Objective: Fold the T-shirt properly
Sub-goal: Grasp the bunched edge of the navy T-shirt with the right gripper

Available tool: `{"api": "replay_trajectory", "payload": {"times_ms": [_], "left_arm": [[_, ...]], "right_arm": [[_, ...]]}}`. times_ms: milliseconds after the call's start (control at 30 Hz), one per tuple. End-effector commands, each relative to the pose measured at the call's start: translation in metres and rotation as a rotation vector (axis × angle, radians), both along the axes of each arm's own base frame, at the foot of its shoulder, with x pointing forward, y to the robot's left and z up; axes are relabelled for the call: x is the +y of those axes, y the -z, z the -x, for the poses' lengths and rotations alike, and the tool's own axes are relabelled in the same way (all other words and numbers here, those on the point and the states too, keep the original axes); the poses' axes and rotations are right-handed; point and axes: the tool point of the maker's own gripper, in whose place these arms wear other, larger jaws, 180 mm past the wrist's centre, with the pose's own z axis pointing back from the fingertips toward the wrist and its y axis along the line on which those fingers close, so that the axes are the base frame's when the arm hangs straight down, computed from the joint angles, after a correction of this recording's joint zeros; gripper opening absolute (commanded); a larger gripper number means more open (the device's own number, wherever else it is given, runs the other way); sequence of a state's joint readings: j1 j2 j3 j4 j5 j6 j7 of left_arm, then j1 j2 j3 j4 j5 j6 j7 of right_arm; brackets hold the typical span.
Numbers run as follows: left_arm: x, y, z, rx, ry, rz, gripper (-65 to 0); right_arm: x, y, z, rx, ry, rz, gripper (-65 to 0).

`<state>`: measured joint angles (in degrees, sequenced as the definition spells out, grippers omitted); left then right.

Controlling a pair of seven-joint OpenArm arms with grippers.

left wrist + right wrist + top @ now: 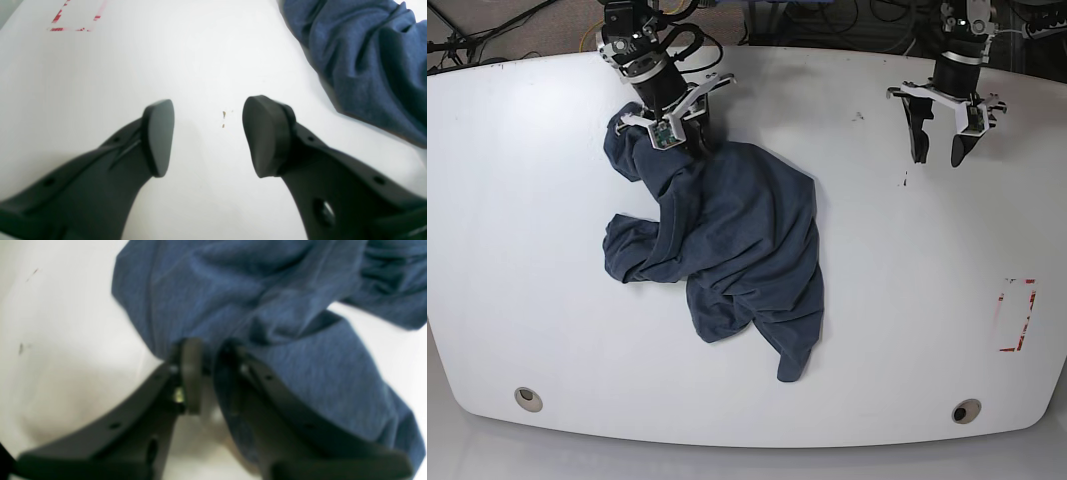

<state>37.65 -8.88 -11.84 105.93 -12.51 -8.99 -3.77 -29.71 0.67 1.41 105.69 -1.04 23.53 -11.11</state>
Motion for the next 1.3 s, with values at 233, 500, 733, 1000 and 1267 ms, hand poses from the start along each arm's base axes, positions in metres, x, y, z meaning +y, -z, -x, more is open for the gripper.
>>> {"api": "replay_trajectory", "payload": {"times_ms": [233, 500, 733, 1000, 1267], "left_arm": [[-0.002, -0.011, -0.027, -0.033, 0.006, 0.003, -27.1], [-0.003, -0.012, -0.031, -0.050, 0.009, 0.005, -28.6], [0.001, -0.017, -0.034, -0.082, -0.001, 0.002, -29.7], [-0.003, -0.024, -0.036, -0.100, 0.008, 0.005, -29.4], [-0.010, -0.025, -0.045, -0.104, 0.027, 0.016, -29.3]], "right_arm": [[-0.002, -0.011, -0.007, -0.039, 0.009, -0.007, -62.3], [0.005, -0.020, -0.007, -0.061, -0.002, -0.021, -64.3], [0.006, -0.032, -0.014, -0.101, -0.006, -0.023, -65.0], [0.001, -0.045, -0.019, -0.136, 0.001, -0.010, -65.0], [-0.001, -0.048, -0.020, -0.147, -0.005, -0.003, -65.0]]}}
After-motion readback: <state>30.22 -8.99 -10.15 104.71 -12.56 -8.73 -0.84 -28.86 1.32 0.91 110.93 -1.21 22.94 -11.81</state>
